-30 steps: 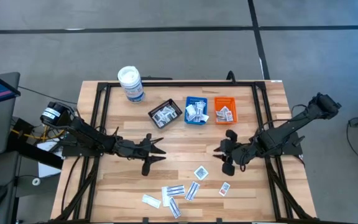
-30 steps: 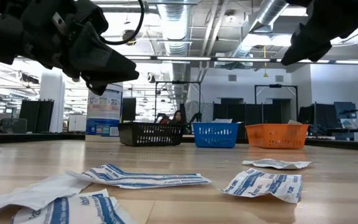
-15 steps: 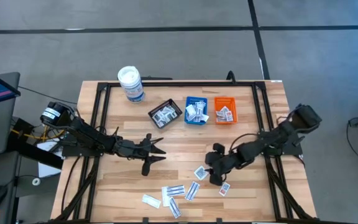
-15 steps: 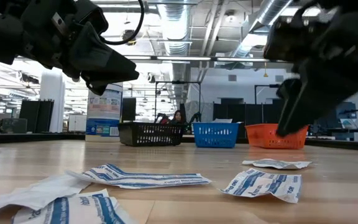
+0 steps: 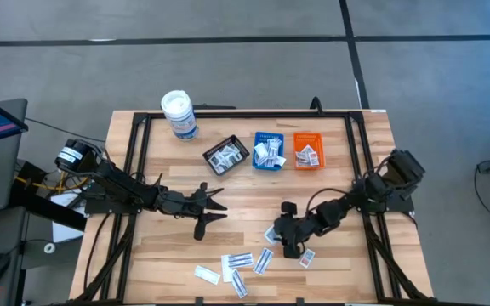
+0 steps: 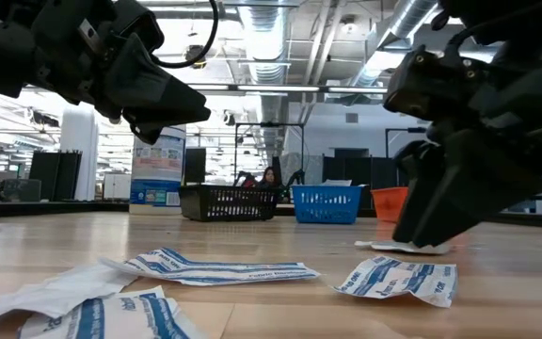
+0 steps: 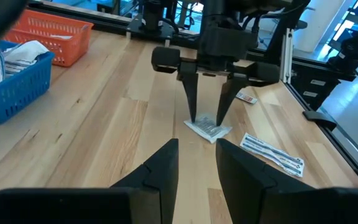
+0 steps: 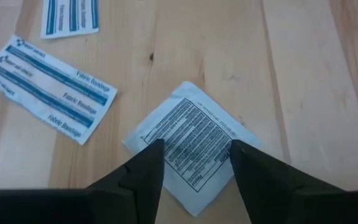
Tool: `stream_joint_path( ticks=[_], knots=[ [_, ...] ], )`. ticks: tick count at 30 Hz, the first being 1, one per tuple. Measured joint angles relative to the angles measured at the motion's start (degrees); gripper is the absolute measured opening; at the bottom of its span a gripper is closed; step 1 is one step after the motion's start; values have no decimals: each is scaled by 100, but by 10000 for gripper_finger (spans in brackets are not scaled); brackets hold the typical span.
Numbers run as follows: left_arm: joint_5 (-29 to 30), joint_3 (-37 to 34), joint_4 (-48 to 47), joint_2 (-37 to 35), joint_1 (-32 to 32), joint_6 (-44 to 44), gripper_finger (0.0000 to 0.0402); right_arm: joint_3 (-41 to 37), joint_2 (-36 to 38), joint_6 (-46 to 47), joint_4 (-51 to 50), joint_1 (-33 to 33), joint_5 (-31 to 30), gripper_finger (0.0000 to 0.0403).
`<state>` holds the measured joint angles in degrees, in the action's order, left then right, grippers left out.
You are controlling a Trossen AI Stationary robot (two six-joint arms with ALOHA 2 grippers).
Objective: Pick & Place First Aid Supplies
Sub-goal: Put the black towelette pack into the black bin
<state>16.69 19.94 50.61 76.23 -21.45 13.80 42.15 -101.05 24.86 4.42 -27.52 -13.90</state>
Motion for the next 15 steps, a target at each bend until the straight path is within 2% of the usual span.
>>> stream_joint_path(
  ticks=[5,15],
  knots=[
    [0,0,-2,0,2,0,108,4,-207,-14,2,89,130,148],
    [0,0,-3,2,2,0,108,-11,-164,4,-19,183,329,12]
  ],
)
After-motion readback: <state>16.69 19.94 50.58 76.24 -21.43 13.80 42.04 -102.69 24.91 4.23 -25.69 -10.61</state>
